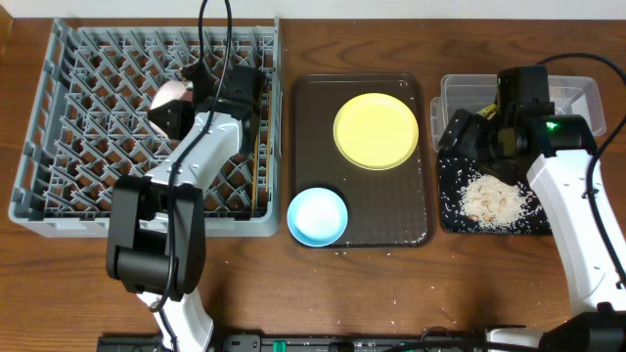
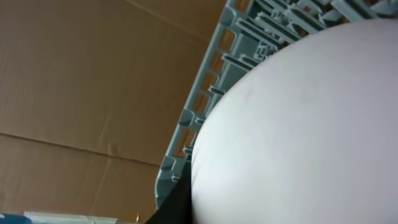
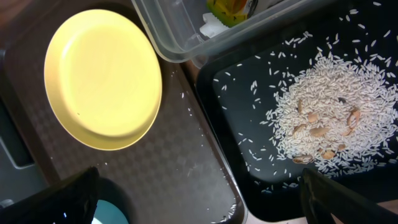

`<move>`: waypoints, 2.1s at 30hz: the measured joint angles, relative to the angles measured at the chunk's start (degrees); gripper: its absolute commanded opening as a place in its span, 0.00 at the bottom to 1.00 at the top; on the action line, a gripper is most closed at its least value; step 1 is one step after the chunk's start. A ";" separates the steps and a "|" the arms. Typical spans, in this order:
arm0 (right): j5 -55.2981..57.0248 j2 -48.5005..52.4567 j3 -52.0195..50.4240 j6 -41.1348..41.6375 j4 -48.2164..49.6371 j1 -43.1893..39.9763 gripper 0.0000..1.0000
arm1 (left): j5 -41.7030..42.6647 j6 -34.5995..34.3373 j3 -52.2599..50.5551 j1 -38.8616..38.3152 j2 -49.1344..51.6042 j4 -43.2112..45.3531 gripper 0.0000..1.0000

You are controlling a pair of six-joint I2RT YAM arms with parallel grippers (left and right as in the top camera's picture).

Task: Sort waste into correct bins and load items into the dishwasher
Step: 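Lower the white bowl on its side into the rack slots and release, then move the left gripper back to the light blue bowl on the tray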

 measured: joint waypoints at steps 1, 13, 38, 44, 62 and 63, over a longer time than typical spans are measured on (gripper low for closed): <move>0.00 0.00 0.00 0.00 0.00 0.00 0.99 | 0.17 0.00 0.00 -0.09 0.00 -0.74 0.15; 0.00 0.00 0.00 0.00 0.00 0.00 0.99 | 1.53 -0.59 -0.07 -1.62 0.04 -9.40 0.40; 0.00 0.00 0.00 0.00 0.00 0.00 0.99 | 9.46 -1.33 -0.07 -16.52 -5.53 -12.44 0.49; 0.00 0.00 0.00 0.00 0.00 0.00 0.99 | 33.07 -1.68 -0.07 -16.63 -16.24 -12.63 0.47; -0.02 0.00 0.00 0.00 -0.02 0.00 0.99 | 78.88 -16.85 -10.47 -25.83 -22.80 -19.08 0.46; -0.02 0.00 0.00 0.00 0.00 0.00 0.99 | 77.85 -18.16 -11.32 -27.17 -22.40 -19.21 0.46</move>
